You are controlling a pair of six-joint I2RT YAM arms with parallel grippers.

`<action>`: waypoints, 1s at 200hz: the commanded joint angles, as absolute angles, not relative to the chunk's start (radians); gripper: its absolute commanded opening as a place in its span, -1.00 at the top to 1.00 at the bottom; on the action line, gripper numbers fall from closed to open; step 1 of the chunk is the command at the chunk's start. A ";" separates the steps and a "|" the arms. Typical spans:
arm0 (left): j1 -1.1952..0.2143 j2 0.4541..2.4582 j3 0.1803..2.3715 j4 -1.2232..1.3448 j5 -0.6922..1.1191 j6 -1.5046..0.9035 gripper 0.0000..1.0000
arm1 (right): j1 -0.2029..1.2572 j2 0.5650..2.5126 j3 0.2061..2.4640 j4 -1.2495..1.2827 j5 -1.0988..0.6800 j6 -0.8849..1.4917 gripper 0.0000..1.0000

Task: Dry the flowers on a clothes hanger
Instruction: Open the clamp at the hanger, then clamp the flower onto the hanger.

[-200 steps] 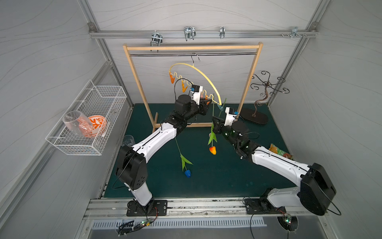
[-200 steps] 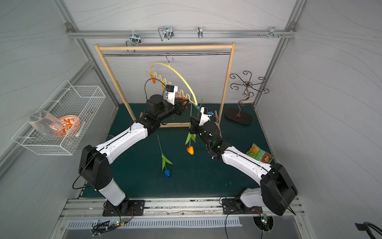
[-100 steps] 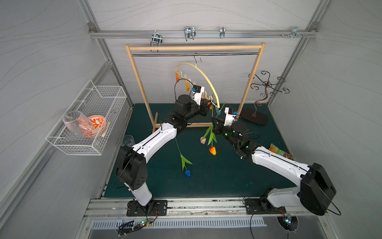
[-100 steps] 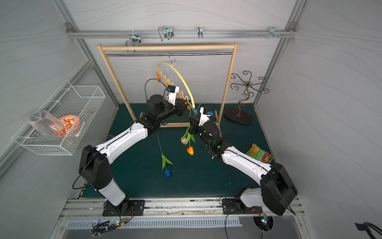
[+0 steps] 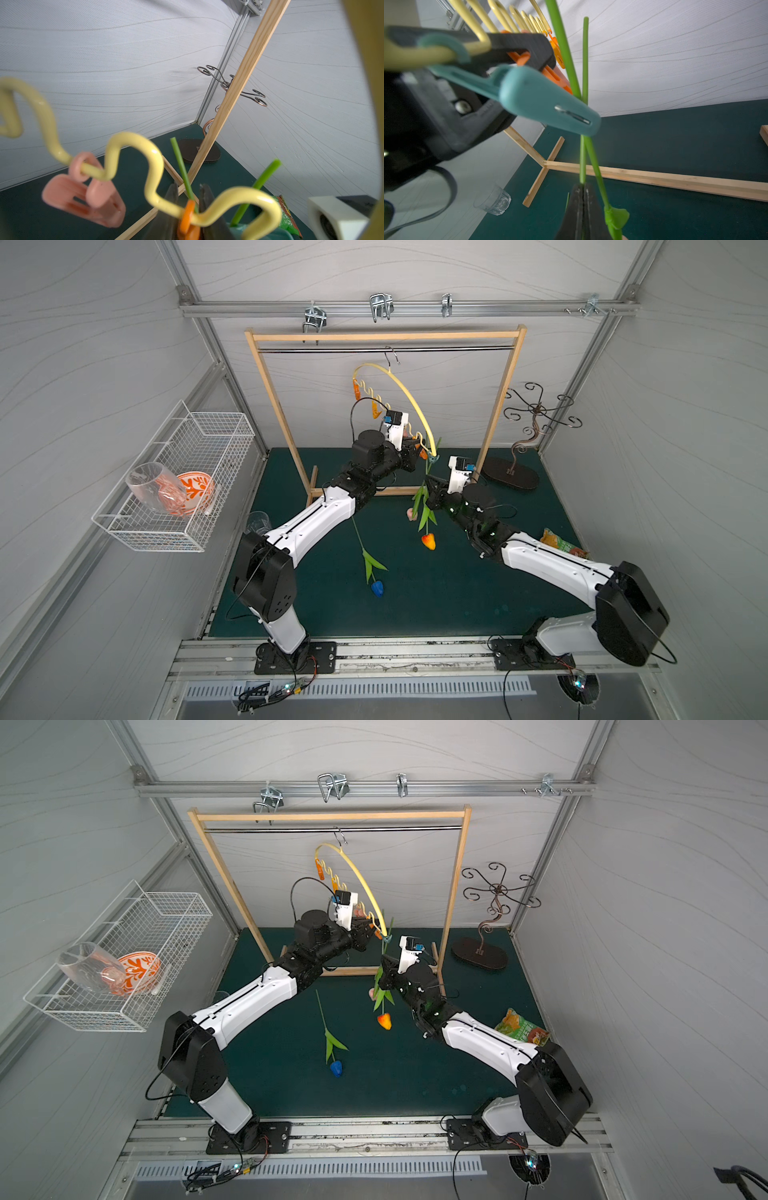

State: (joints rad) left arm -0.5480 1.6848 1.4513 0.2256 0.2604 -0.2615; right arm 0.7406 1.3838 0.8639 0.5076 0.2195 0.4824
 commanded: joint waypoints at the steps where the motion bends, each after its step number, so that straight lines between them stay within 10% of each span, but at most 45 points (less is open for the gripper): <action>1: -0.554 1.652 1.516 0.258 0.244 -0.273 0.59 | 0.735 1.393 0.857 0.528 0.225 0.471 1.00; 200: -0.562 1.648 1.526 0.236 0.230 -0.270 0.59 | 0.770 1.341 0.849 0.538 0.214 0.478 1.00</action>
